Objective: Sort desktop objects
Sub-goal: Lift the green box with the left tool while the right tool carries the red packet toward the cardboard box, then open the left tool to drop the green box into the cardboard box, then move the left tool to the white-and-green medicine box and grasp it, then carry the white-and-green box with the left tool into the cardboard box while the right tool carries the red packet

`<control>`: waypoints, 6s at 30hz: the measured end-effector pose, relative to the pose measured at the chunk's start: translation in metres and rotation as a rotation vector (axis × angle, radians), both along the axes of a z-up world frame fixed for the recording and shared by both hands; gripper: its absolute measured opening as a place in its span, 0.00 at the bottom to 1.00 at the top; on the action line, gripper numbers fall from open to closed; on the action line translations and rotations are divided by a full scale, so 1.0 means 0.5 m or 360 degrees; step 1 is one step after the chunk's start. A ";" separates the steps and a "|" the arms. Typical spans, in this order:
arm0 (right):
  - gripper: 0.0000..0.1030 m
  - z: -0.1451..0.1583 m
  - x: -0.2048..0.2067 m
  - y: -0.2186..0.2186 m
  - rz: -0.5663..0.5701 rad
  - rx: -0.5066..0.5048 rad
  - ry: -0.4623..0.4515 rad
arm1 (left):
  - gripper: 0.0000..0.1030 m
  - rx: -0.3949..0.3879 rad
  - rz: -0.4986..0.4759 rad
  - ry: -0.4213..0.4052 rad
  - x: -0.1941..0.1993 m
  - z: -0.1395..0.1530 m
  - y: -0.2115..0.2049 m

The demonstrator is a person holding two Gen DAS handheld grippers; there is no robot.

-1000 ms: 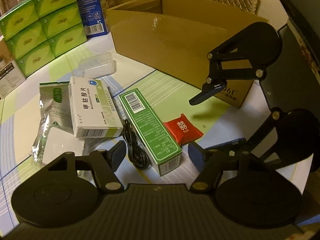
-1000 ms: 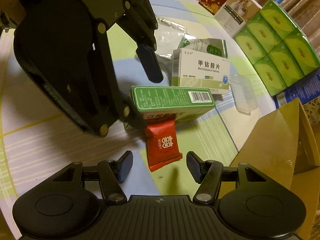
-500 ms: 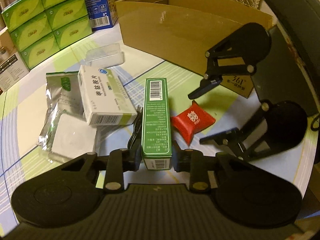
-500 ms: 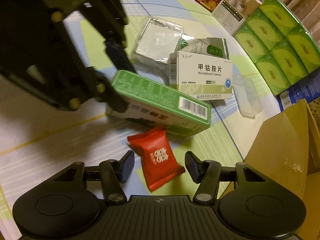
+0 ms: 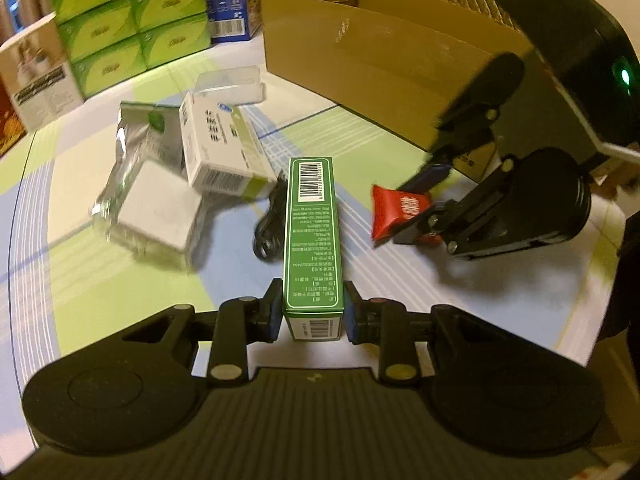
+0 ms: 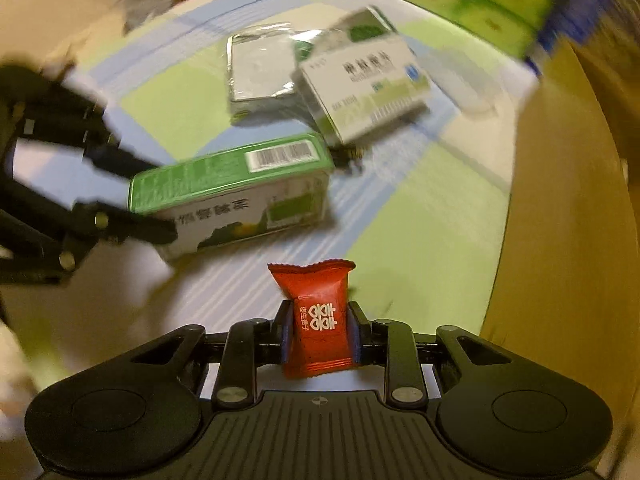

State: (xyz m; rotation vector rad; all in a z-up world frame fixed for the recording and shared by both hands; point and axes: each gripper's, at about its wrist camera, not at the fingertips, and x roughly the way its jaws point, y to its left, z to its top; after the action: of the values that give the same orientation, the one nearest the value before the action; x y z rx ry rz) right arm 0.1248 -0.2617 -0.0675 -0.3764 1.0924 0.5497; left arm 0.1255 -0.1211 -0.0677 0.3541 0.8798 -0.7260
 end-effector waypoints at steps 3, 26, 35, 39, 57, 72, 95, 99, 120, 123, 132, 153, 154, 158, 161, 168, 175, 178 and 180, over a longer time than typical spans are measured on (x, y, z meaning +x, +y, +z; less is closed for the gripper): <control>0.24 0.005 -0.038 -0.024 -0.0108 0.0087 -0.0006 | 0.24 -0.0040 0.0050 0.0028 -0.035 0.003 0.011; 0.29 -0.021 -0.109 -0.063 -0.0319 0.0253 -0.0271 | 0.32 0.0007 0.0096 0.0049 -0.014 -0.015 -0.049; 0.23 -0.012 -0.123 -0.072 -0.0466 0.0289 -0.0261 | 0.24 0.0027 0.0139 0.0075 -0.004 -0.016 -0.054; 0.23 0.004 -0.142 -0.082 -0.0516 0.0328 -0.0272 | 0.24 0.0016 0.0184 0.0058 -0.019 -0.007 -0.046; 0.23 0.082 -0.211 -0.134 -0.0652 0.0372 -0.0388 | 0.24 -0.0061 0.0221 0.0021 -0.109 0.063 -0.061; 0.23 0.094 -0.221 -0.152 -0.0684 0.0396 -0.0412 | 0.24 -0.0055 0.0202 0.0004 -0.119 0.076 -0.073; 0.23 0.291 -0.141 -0.240 -0.0696 0.0420 -0.0773 | 0.24 -0.0192 0.0055 -0.0261 -0.021 0.267 -0.207; 0.23 0.313 -0.102 -0.293 -0.0747 0.0385 -0.0812 | 0.24 -0.0224 0.0017 -0.0296 0.007 0.301 -0.260; 0.23 0.272 -0.026 -0.384 -0.0836 0.0372 -0.0770 | 0.06 -0.0242 -0.0051 -0.0225 0.104 0.272 -0.421; 0.23 0.284 -0.041 -0.374 -0.0823 0.0378 -0.0780 | 0.06 -0.0253 -0.0026 -0.0206 0.099 0.265 -0.394; 0.23 0.300 -0.107 -0.339 -0.0775 0.0361 -0.0796 | 0.07 -0.0264 0.0135 -0.0129 0.059 0.239 -0.300; 0.23 0.208 -0.230 -0.382 -0.0830 0.0394 -0.0665 | 0.90 -0.0180 0.0611 0.0115 -0.108 0.054 -0.278; 0.23 0.201 -0.232 -0.386 -0.0839 0.0396 -0.0655 | 0.91 -0.0183 0.0635 0.0121 -0.110 0.046 -0.285; 0.23 0.181 -0.235 -0.403 -0.0875 0.0394 -0.0622 | 0.90 -0.0143 0.0664 0.0132 -0.112 0.011 -0.318; 0.23 0.166 -0.232 -0.409 -0.0889 0.0390 -0.0600 | 0.82 -0.0086 0.0681 0.0129 -0.108 -0.013 -0.337; 0.23 0.144 -0.225 -0.396 -0.0874 0.0402 -0.0558 | 0.59 -0.0026 0.0657 0.0187 -0.099 -0.047 -0.328; 0.23 0.137 -0.228 -0.368 -0.0847 0.0403 -0.0536 | 0.49 0.0001 0.0560 0.0155 -0.105 -0.049 -0.302; 0.23 0.140 -0.232 -0.359 -0.0842 0.0397 -0.0537 | 0.49 0.0001 0.0532 0.0152 -0.107 -0.046 -0.293; 0.23 0.143 -0.237 -0.354 -0.0842 0.0399 -0.0539 | 0.49 -0.0005 0.0521 0.0135 -0.111 -0.040 -0.285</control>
State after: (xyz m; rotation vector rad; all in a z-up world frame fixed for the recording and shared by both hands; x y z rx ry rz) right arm 0.0065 -0.4388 0.0040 0.0463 0.7408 0.1379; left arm 0.0702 -0.2638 -0.0876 0.1707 0.9884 -0.4417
